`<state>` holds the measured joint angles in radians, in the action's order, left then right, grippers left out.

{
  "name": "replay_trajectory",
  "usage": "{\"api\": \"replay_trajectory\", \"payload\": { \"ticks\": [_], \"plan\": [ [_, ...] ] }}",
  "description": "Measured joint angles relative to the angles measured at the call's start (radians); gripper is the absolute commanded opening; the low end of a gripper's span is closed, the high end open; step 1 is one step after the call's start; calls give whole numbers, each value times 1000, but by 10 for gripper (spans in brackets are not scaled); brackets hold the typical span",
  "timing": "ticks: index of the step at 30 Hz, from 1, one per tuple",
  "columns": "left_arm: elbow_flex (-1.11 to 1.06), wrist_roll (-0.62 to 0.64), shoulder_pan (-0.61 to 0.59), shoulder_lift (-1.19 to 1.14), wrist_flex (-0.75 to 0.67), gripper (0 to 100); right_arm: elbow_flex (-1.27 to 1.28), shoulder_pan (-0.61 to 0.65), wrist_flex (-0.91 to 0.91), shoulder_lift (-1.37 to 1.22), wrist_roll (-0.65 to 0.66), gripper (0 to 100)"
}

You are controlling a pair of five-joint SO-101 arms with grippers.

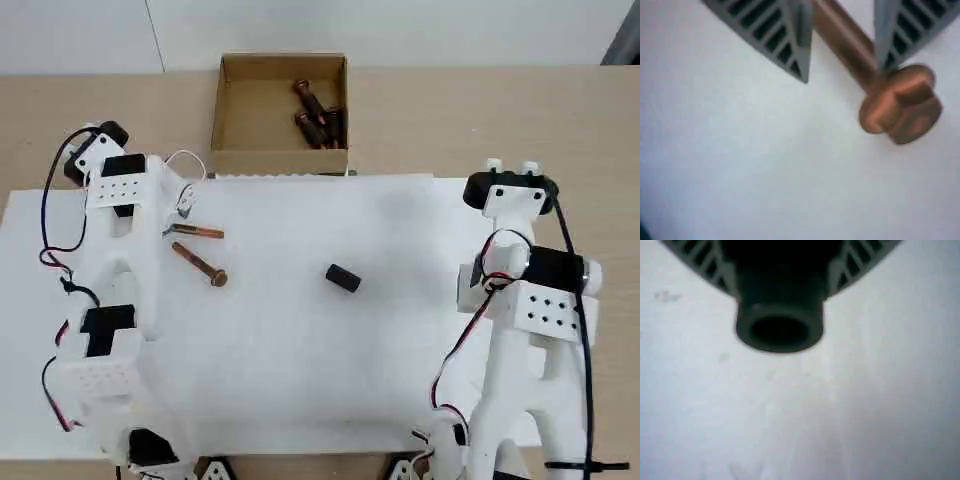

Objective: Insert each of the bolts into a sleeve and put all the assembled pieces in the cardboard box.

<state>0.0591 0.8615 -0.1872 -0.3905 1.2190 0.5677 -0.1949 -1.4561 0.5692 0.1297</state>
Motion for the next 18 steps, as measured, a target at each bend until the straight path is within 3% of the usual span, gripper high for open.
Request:
{"api": "replay_trajectory", "payload": {
  "ticks": [12,18],
  "plan": [
    [0,3,6,-5,46,88,0,0,0,0,0,3],
    [5,3,-3,-48,-6,87,0,0,0,0,0,3]
  ]
}}
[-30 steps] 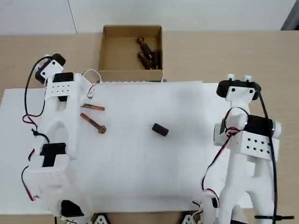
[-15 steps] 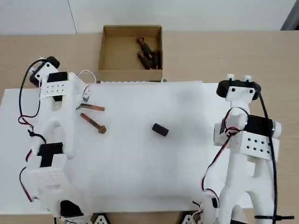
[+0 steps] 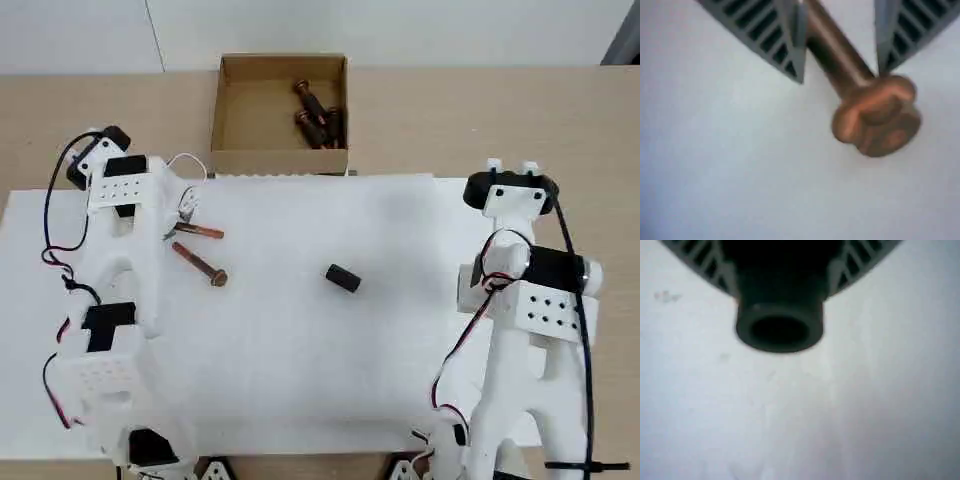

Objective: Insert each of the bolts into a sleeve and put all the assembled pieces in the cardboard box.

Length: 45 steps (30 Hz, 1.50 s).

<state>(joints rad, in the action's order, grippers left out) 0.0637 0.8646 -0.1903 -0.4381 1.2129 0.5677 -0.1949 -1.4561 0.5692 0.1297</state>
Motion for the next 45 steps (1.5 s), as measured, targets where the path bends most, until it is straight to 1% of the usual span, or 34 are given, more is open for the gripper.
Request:
{"api": "replay_trajectory", "payload": {
  "ticks": [6,9,18,20,24,27,31,35,40,45],
  "plan": [
    [5,0,-6,-43,-31,81,0,0,0,0,0,3],
    [6,0,-6,-46,-34,5,0,0,0,0,0,3],
    [25,0,-8,-49,-32,5,0,0,0,0,0,2],
    [58,0,-8,-52,-6,5,0,0,0,0,0,3],
    [207,0,26,-57,110,5,0,0,0,0,0,3],
    [379,0,75,-55,227,5,-23,0,-12,0,0,3],
    [638,0,153,-55,368,5,-120,0,-66,0,0,3],
    [856,-31,244,-55,488,5,-192,0,-123,0,0,3],
    [988,-37,304,-55,514,5,-247,0,-209,0,-2,3],
    [976,-52,371,9,517,5,-249,0,-224,91,0,3]
  ]
}}
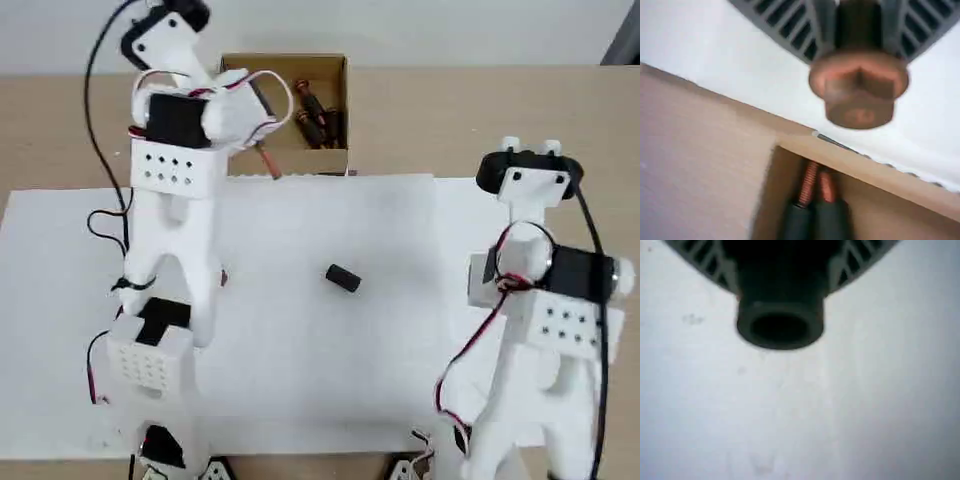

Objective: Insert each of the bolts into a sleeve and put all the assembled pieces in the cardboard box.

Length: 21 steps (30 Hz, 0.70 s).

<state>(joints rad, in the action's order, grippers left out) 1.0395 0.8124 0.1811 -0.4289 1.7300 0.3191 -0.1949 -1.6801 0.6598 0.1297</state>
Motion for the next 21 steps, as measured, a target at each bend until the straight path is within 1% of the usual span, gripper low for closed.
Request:
{"api": "replay_trajectory", "payload": {
  "ticks": [5,11,17,21],
  "plan": [
    [-106,-6,49,161,5,5,0,40,-5,170,40,3],
    [-272,-9,49,364,5,5,55,44,-6,334,43,2],
    [-493,-97,49,605,5,5,115,44,-5,473,43,2],
    [-666,-132,49,786,5,5,195,44,58,566,43,2]
  ]
}}
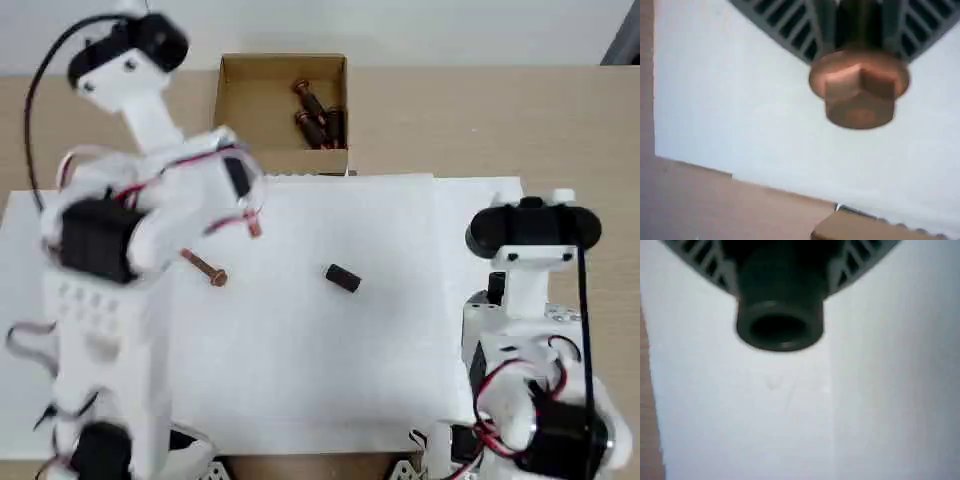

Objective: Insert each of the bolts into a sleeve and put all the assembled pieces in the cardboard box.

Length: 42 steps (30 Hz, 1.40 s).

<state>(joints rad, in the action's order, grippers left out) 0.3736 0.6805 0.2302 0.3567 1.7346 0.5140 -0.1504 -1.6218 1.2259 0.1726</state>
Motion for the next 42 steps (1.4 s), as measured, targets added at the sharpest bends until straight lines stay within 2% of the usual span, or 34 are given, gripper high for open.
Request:
{"api": "replay_trajectory", "payload": {
  "ticks": [8,11,17,30,42],
  "plan": [
    [-347,-5,0,316,-48,5,250,3,233,190,0,2],
    [-486,-29,2,425,-106,5,334,48,284,252,0,2],
    [-736,-86,2,634,-269,5,448,189,376,325,-48,2],
    [-1154,-161,34,916,-531,5,667,488,591,321,-189,2],
    [-1514,-196,110,1313,-740,5,786,743,783,341,-207,2]
  ]
}}
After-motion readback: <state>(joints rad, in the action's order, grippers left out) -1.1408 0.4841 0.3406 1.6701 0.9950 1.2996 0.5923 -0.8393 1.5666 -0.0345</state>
